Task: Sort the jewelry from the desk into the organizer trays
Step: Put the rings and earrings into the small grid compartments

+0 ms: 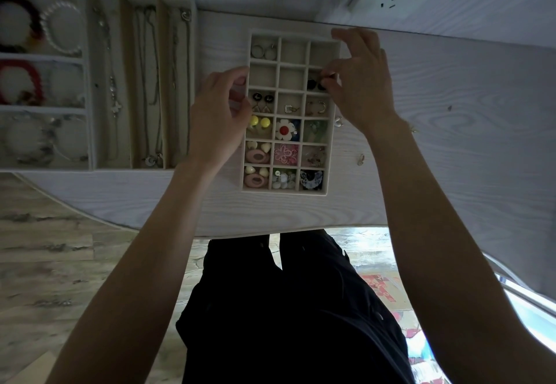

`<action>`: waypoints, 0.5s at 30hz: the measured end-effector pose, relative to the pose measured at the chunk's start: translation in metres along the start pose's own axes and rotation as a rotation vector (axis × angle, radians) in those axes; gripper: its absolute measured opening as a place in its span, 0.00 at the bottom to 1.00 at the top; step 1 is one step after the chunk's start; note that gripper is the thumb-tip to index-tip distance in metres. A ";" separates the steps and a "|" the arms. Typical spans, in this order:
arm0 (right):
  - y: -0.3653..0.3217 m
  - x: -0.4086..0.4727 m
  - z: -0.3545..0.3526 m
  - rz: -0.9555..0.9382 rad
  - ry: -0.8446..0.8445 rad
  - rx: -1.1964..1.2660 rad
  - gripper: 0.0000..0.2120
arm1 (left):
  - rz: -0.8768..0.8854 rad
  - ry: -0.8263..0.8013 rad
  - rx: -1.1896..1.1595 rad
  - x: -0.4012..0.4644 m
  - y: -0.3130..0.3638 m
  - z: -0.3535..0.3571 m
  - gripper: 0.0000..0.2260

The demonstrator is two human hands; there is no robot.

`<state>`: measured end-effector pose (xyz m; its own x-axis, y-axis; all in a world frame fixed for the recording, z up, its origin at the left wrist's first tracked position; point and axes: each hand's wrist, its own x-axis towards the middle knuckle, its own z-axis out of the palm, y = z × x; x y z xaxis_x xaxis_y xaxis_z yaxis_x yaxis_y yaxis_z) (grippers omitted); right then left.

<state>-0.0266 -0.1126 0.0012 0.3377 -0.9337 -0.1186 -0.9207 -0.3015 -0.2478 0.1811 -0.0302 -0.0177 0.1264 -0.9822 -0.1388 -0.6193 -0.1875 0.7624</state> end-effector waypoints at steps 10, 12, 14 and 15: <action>0.011 -0.017 -0.001 0.007 0.159 0.142 0.08 | -0.007 -0.008 0.007 -0.001 0.002 -0.001 0.17; 0.013 -0.025 -0.003 0.022 0.220 0.173 0.09 | -0.005 -0.008 0.019 -0.003 0.003 -0.002 0.17; 0.015 -0.037 -0.006 0.048 0.292 0.224 0.09 | 0.012 0.011 0.076 -0.007 0.007 -0.002 0.17; 0.016 -0.044 -0.009 0.064 0.326 0.253 0.09 | 0.031 0.022 0.116 -0.010 0.009 -0.002 0.17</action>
<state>-0.0581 -0.0782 0.0107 0.1638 -0.9736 0.1590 -0.8469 -0.2215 -0.4834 0.1752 -0.0223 -0.0082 0.1222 -0.9873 -0.1018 -0.7083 -0.1586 0.6878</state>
